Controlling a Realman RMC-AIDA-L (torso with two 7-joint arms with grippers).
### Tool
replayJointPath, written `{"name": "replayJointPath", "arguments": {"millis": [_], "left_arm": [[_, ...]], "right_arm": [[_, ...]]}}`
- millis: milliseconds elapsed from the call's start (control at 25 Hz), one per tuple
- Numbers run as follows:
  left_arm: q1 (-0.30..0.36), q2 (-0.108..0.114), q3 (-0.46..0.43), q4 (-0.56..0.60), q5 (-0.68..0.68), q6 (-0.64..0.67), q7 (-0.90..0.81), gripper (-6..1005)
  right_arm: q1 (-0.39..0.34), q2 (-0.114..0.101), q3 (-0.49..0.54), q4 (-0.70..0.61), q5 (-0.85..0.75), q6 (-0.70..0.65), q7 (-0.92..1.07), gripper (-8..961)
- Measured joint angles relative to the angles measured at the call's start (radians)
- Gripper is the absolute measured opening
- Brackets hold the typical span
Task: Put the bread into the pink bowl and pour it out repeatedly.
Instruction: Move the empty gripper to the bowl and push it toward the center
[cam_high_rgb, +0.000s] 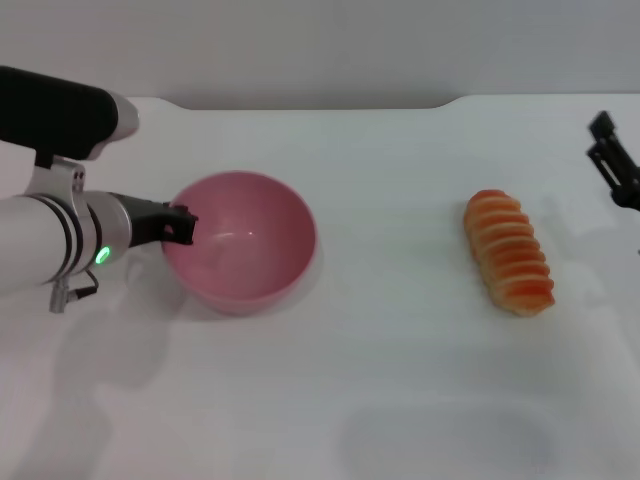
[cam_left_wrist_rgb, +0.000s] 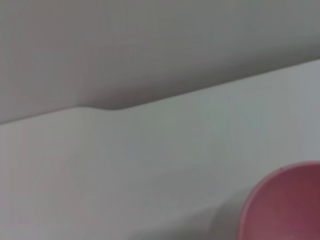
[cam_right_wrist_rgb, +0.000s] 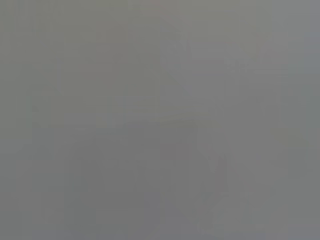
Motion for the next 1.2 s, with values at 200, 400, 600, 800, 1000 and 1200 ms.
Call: {"name": "replayJointPath", "arguments": {"millis": [200, 400, 600, 800, 1000, 1200], "left_arm": [[-0.006, 0.001, -0.011, 0.025, -0.001, -0.02, 0.007, 59], [-0.019, 0.0, -0.012, 0.018, -0.001, -0.022, 0.026, 57], [-0.029, 0.0, -0.012, 0.017, -0.001, -0.022, 0.026, 56], [-0.043, -0.001, -0.012, 0.016, -0.001, -0.023, 0.027, 54], [-0.062, 0.0, -0.012, -0.002, -0.001, -0.023, 0.027, 54], [-0.065, 0.0, -0.012, -0.005, -0.001, -0.022, 0.027, 53]], "right_arm": [[-0.065, -0.051, 0.071, -0.28, -0.243, 0.365, 0.231, 814], [-0.111, -0.027, 0.137, -0.591, -0.52, 0.896, 0.312, 814], [-0.047, -0.024, 0.111, -0.758, -0.463, 1.368, 0.275, 815], [0.003, -0.02, 0.131, -0.768, -0.139, 1.494, 0.014, 815], [0.024, 0.009, 0.169, -0.772, -0.009, 1.577, -0.09, 815], [0.03, 0.016, 0.168, -0.768, 0.001, 1.617, -0.081, 815]]}}
